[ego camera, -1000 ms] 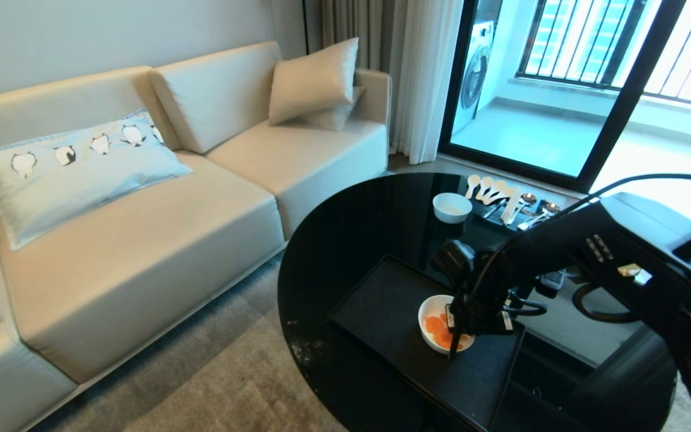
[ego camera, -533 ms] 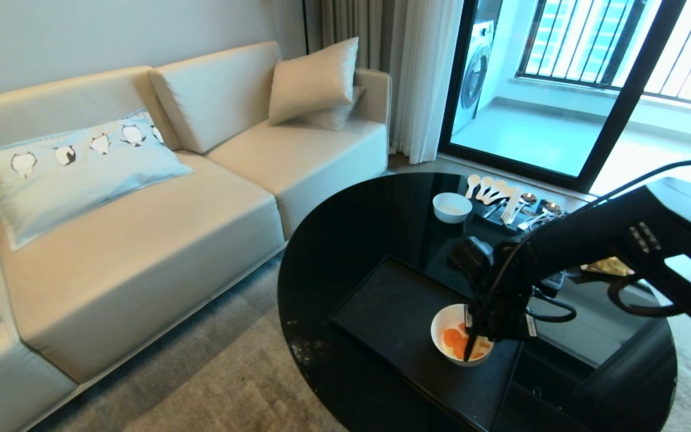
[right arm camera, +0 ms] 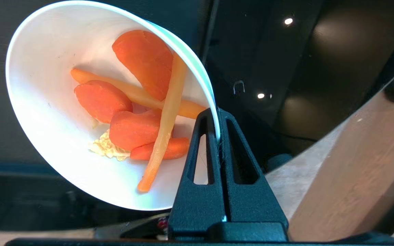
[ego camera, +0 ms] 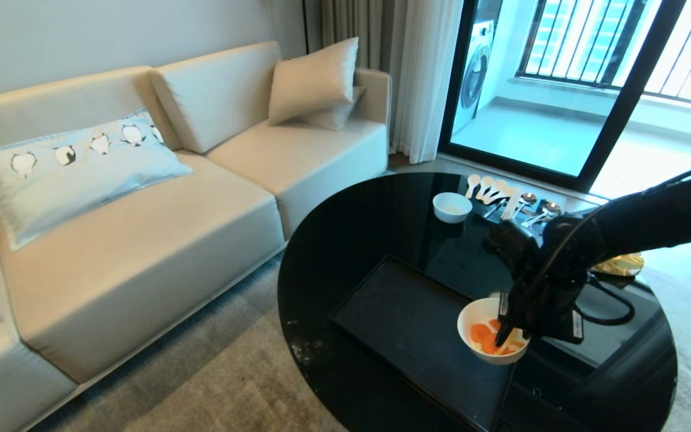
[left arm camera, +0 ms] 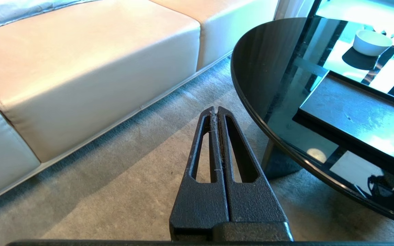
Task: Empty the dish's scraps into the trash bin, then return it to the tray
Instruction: Pick up the bowl with leftover food, then move the bowl over the trash can
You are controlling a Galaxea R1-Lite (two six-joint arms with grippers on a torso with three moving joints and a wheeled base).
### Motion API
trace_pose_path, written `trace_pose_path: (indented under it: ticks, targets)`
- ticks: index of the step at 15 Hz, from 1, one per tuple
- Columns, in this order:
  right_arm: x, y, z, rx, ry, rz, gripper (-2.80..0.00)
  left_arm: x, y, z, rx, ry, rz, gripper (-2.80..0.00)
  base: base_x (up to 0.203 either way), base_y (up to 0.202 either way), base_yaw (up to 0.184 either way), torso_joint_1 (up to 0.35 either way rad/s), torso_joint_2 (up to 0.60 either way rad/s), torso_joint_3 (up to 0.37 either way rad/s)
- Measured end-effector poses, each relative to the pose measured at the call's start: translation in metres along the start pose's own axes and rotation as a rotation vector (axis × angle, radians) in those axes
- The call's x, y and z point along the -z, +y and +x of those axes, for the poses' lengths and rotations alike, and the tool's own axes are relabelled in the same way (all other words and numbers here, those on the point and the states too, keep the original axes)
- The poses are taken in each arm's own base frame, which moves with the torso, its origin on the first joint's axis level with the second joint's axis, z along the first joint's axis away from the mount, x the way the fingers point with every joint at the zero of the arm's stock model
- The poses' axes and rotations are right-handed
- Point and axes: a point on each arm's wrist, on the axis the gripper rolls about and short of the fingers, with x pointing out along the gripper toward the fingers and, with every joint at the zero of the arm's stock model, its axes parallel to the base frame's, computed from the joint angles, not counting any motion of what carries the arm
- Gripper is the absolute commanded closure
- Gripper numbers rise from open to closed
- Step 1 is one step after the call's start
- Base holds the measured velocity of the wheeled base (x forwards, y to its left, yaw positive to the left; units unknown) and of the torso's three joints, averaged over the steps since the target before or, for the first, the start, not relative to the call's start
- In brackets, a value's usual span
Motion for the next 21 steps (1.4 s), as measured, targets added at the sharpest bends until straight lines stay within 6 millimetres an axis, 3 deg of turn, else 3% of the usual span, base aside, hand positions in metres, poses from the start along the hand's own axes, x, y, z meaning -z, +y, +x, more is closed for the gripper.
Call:
trace_pose_path:
  ticks: [3,7,12,17,21]
  targets:
    - [0.006,-0.023,-0.024,-0.049,0.006,0.060,0.00,0.000,0.000,0.000,0.000,0.000,0.000,0.00,0.000,0.000,0.000,0.000,0.00,0.000]
    - [0.034,-0.069,-0.050,-0.048,0.008,0.095,0.00,0.000,0.000,0.000,0.000,0.000,-0.001,0.00,0.000,0.000,0.000,0.000,0.00,0.000]
    - [0.062,-0.126,-0.062,-0.039,-0.027,0.209,0.00,0.000,0.000,0.000,0.000,0.000,0.000,0.00,0.000,0.000,0.000,0.000,0.00,0.000]
    - [0.066,-0.148,-0.069,-0.074,-0.034,0.293,0.00,0.000,0.000,0.000,0.000,0.000,0.000,0.00,0.000,0.000,0.000,0.000,0.00,0.000]
    - [0.073,-0.155,-0.062,-0.100,-0.030,0.328,0.00,0.000,0.000,0.000,0.000,0.000,-0.001,0.00,0.000,0.000,0.000,0.000,0.00,0.000]
